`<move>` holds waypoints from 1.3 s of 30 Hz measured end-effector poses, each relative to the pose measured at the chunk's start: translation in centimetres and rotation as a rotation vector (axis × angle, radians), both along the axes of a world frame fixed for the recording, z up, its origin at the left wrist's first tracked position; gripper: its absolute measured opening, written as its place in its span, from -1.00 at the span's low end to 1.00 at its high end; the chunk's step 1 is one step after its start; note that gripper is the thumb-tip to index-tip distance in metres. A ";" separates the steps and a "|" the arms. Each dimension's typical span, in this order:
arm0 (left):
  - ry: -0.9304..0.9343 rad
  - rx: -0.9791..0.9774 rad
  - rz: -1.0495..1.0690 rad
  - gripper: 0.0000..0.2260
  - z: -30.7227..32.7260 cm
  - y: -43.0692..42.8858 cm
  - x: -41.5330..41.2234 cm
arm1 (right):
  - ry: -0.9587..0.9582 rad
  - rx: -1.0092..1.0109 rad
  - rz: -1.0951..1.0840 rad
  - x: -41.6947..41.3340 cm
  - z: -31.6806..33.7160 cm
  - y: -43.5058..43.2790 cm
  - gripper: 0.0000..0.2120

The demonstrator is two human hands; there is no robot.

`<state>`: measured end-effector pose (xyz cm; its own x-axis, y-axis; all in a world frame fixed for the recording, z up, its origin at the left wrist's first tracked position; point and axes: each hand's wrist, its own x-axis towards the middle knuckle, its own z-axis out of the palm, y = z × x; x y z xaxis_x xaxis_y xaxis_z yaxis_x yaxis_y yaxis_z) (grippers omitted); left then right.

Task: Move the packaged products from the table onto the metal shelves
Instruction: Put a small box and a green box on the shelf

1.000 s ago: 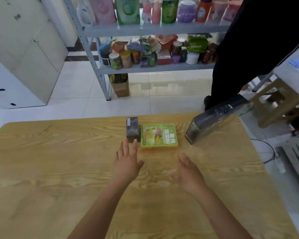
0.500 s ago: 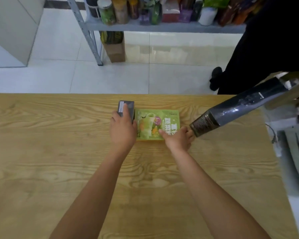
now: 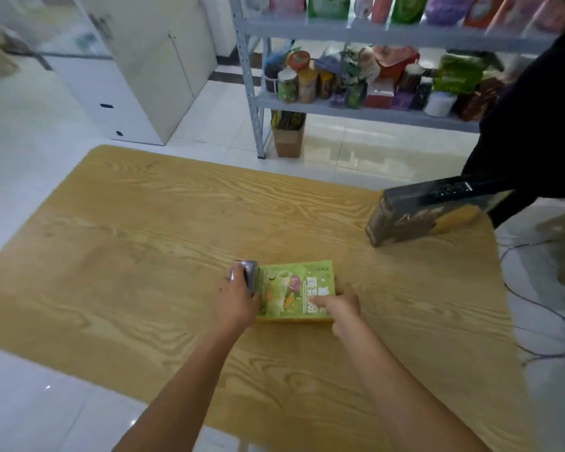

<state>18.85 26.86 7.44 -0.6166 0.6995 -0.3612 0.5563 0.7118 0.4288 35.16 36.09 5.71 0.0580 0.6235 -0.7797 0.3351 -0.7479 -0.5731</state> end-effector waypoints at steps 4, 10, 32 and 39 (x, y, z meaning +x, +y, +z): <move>-0.178 0.040 0.183 -0.61 3.2 -6.0 2.3 | 0.263 0.101 -0.005 2.4 3.9 -4.7 -0.67; -0.409 0.325 0.607 -0.71 9.0 -14.9 1.8 | 0.458 0.226 0.115 1.2 10.7 -8.1 -0.51; -0.001 1.138 1.721 -0.45 16.9 -71.2 4.9 | 0.969 -0.066 1.034 -20.8 20.6 -57.7 -0.79; 0.104 1.241 1.789 -0.43 18.3 -80.5 6.9 | 0.973 -0.141 1.147 -23.1 21.2 -68.8 -0.78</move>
